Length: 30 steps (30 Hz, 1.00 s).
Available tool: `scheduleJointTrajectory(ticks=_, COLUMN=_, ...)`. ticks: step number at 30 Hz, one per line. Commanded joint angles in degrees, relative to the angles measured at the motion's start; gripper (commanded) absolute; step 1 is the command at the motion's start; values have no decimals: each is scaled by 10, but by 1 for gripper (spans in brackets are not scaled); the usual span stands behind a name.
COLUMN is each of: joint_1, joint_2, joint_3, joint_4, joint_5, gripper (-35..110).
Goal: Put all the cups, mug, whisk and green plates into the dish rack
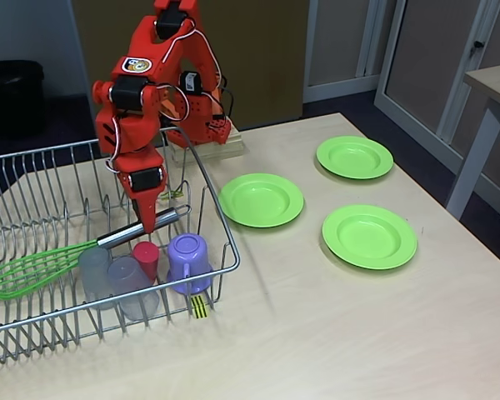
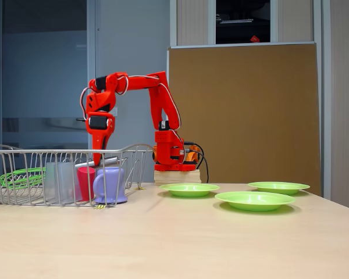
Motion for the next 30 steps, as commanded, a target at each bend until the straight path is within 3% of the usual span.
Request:
scheduleJointTrajectory(ticks=1, joint_1=7, joint_2=0, joint_3=1, joint_4=-7, joint_5=-8, gripper=0)
scheduleJointTrajectory(ticks=15, joint_1=4, joint_2=-18, joint_3=47, joint_4=-55, joint_5=-7, gripper=7)
scheduleJointTrajectory(ticks=30, joint_1=2, joint_2=32, joint_3=83, joint_4=-42, joint_5=-4, gripper=15)
